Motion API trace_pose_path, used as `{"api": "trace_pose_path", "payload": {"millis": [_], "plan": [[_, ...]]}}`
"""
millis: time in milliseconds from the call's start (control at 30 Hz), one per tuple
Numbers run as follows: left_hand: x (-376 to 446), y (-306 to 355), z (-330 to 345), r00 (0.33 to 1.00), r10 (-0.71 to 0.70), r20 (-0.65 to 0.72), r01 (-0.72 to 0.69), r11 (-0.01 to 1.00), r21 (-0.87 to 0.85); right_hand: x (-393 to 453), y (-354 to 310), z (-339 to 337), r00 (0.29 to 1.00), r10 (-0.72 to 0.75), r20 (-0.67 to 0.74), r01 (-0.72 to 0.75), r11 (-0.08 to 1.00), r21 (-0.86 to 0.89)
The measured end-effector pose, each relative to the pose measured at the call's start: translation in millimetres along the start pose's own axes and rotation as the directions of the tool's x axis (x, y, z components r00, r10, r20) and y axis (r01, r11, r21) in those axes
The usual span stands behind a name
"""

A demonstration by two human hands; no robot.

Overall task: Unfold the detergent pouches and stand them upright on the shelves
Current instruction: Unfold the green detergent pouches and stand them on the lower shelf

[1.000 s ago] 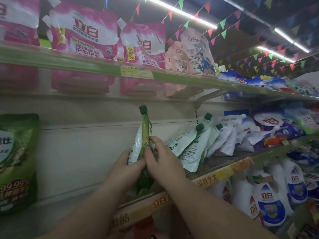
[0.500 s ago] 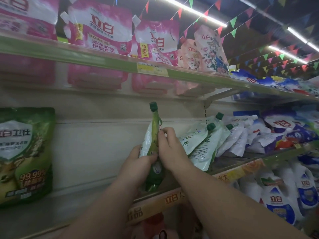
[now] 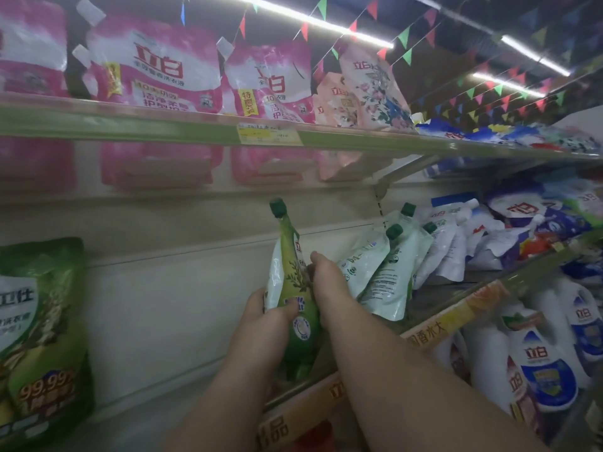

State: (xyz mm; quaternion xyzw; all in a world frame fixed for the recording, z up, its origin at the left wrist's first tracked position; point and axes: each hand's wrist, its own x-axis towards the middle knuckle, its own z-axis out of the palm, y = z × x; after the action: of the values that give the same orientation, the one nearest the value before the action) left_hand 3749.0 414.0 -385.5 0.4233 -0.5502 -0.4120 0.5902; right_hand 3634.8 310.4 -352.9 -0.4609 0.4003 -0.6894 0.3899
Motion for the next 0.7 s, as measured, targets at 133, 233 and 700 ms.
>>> {"api": "trace_pose_path", "payload": {"millis": [133,233,700], "plan": [[3,-2,-1,1.000,0.013,0.007,-0.013,1.000,-0.007,-16,-7,-9,0.998,-0.035,0.059,0.038,0.998,-0.053],[2,-1,0,1.000,0.011,0.006,-0.011,1.000,-0.014,-13,-5,-10,0.997,-0.030,0.078,0.039,0.993,-0.115],[-2,8,1,1.000,-0.010,0.023,0.010,1.000,0.017,-19,-5,-9,0.987,-0.069,0.145,0.100,0.971,-0.219]]}}
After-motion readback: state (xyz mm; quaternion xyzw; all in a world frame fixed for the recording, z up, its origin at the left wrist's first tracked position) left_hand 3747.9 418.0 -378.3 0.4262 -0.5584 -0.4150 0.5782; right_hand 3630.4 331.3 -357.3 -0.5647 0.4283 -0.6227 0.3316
